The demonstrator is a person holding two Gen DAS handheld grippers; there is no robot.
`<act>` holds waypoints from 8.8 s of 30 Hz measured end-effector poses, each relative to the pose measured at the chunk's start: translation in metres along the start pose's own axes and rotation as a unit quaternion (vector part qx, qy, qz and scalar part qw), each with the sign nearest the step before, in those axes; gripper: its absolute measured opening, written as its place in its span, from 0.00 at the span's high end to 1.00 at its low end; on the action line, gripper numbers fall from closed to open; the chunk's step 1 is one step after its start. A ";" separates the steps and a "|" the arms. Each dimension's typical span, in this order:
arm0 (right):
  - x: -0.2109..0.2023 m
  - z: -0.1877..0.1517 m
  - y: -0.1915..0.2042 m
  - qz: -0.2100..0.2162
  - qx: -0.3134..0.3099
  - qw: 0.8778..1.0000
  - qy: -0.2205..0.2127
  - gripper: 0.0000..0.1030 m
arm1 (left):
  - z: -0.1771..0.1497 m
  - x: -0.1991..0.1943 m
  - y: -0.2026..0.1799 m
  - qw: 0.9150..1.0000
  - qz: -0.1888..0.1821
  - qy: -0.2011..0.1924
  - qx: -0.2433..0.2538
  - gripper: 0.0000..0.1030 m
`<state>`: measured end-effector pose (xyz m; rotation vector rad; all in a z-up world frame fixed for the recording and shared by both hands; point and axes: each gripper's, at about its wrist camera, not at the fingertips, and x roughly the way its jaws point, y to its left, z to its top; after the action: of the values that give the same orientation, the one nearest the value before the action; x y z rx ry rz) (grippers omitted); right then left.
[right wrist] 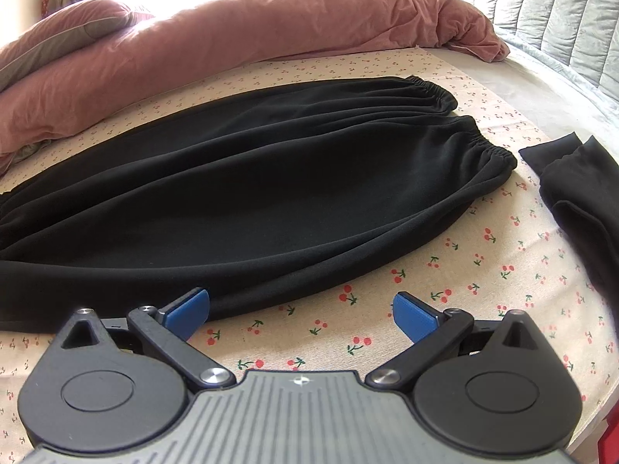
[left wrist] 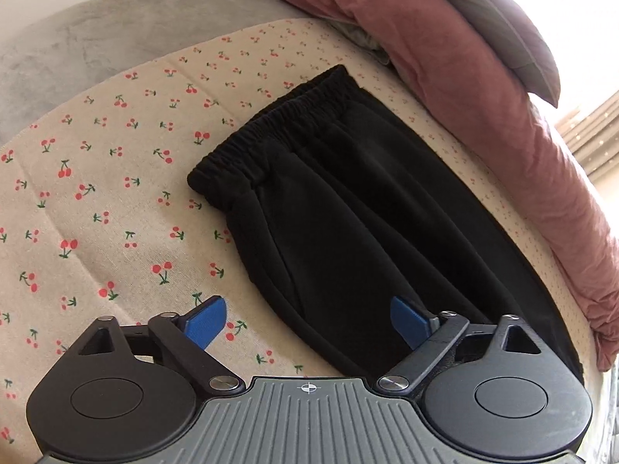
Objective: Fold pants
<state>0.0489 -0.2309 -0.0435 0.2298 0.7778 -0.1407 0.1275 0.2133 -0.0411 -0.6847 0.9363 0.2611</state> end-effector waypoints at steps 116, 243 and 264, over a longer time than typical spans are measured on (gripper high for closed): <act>0.106 0.119 -0.075 -0.076 -0.020 0.997 0.002 0.30 | 0.136 0.113 -0.040 0.977 0.070 -0.160 0.119 0.88; 0.119 0.288 -0.150 -0.072 -0.037 0.992 -0.093 0.88 | 0.158 0.015 -0.052 0.941 -0.079 -0.210 0.253 0.83; 0.070 0.108 -0.219 -0.086 -0.090 0.991 -0.044 0.50 | 0.048 -0.060 0.105 0.956 -0.183 -0.103 0.206 0.89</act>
<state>0.1252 -0.4730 -0.0517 -0.0146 0.7168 -0.2413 0.0726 0.3287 -0.0178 -0.4222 0.6208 -0.1889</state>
